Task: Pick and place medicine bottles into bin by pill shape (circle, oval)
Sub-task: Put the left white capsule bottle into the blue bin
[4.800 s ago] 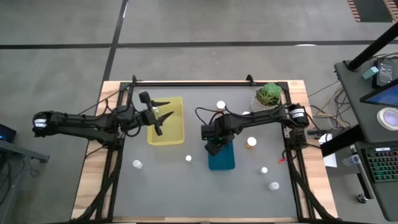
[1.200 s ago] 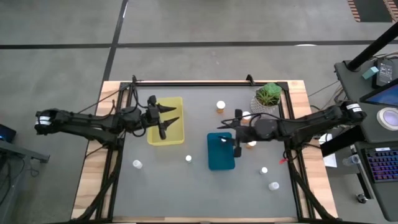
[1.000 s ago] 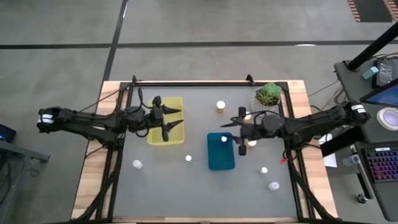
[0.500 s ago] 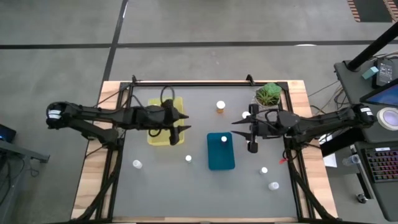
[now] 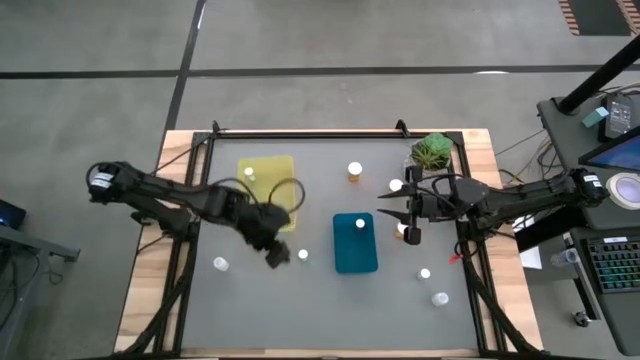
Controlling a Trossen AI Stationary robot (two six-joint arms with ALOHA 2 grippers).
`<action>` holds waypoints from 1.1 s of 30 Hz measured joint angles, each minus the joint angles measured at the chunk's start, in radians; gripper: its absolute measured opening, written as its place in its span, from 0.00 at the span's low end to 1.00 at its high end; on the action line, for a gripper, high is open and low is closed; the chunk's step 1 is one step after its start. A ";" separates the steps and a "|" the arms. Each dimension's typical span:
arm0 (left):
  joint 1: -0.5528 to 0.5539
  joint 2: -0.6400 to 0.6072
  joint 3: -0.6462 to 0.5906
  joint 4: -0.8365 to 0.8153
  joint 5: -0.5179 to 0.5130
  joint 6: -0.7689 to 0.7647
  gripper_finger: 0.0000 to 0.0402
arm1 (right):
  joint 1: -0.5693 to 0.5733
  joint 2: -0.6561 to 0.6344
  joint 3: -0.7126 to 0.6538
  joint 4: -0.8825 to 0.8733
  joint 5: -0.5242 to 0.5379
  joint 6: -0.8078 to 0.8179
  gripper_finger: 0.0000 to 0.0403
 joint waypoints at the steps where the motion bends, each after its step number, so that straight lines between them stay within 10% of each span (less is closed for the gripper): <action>1: -0.027 0.006 0.000 0.000 0.041 -0.044 0.47 | 0.000 0.000 0.000 0.000 0.000 0.000 0.32; 9: -0.261 0.020 -0.001 -0.166 0.234 -0.231 0.47 | 0.000 0.000 0.000 0.001 0.000 0.000 0.32; 19: -0.354 -0.013 -0.014 -0.556 -0.033 -0.498 0.47 | 0.000 0.001 0.000 0.010 0.000 -0.028 0.32; 33: -0.359 -0.010 -0.132 -0.527 -0.138 -0.497 0.51 | 0.000 0.001 0.001 0.022 0.000 -0.062 0.32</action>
